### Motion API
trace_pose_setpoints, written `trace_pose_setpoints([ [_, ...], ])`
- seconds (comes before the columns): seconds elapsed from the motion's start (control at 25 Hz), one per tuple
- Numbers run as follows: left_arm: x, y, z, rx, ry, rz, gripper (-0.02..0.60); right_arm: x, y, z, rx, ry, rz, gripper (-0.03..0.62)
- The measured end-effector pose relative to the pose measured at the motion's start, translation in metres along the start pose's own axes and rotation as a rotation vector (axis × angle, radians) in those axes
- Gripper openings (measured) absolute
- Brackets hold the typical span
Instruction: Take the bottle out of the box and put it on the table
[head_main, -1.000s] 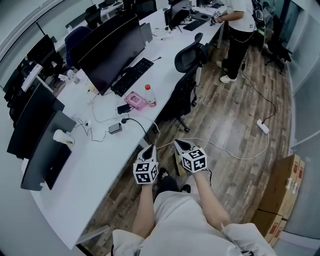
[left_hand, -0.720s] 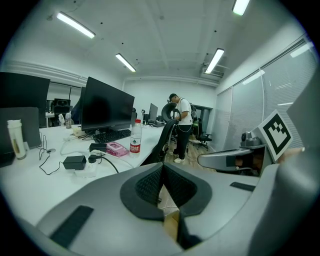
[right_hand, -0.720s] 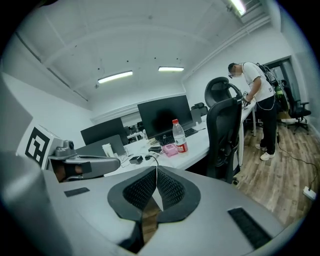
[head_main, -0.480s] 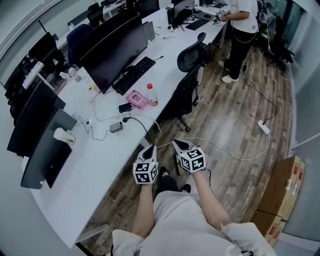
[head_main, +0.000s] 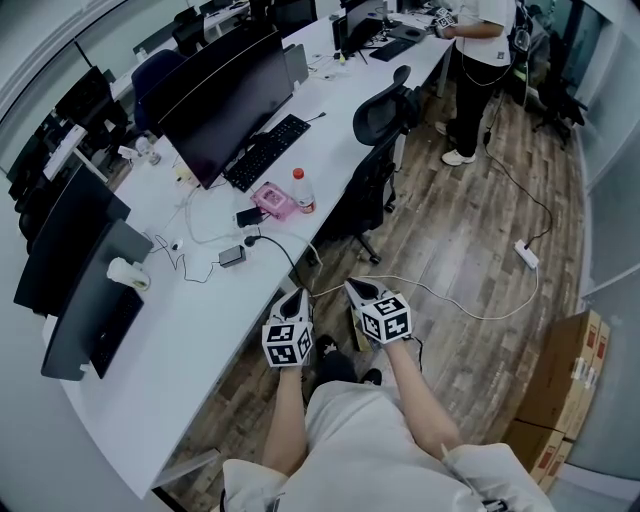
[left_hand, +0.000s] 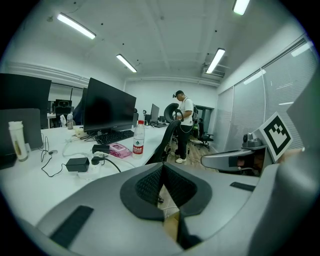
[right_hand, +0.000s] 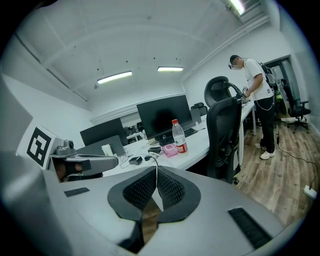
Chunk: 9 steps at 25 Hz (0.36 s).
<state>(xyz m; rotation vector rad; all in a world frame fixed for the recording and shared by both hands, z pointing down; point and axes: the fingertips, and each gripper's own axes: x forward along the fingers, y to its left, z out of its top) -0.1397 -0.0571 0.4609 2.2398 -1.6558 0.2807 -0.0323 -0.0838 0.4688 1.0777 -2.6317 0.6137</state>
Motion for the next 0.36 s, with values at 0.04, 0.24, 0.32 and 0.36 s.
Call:
trace_pose_setpoints([
  [0.04, -0.0002, 0.0009, -0.0002, -0.001, 0.002, 0.002, 0.014, 0.0001, 0.0002, -0.0004, -0.001, 0.002, 0.000, 0.041],
  [0.24, -0.0012, 0.0027, -0.0016, -0.001, 0.009, 0.004, 0.014, 0.0018, 0.0034, -0.0030, -0.015, 0.013, 0.005, 0.041],
  [0.32, -0.0019, 0.0034, -0.0032, 0.001, 0.011, 0.003, 0.014, 0.0032, 0.0054, -0.0039, -0.017, 0.012, 0.008, 0.040],
  [0.36, -0.0021, 0.0037, -0.0040, 0.002, 0.012, 0.003, 0.014, 0.0040, 0.0063, -0.0042, -0.017, 0.011, 0.009, 0.040],
])
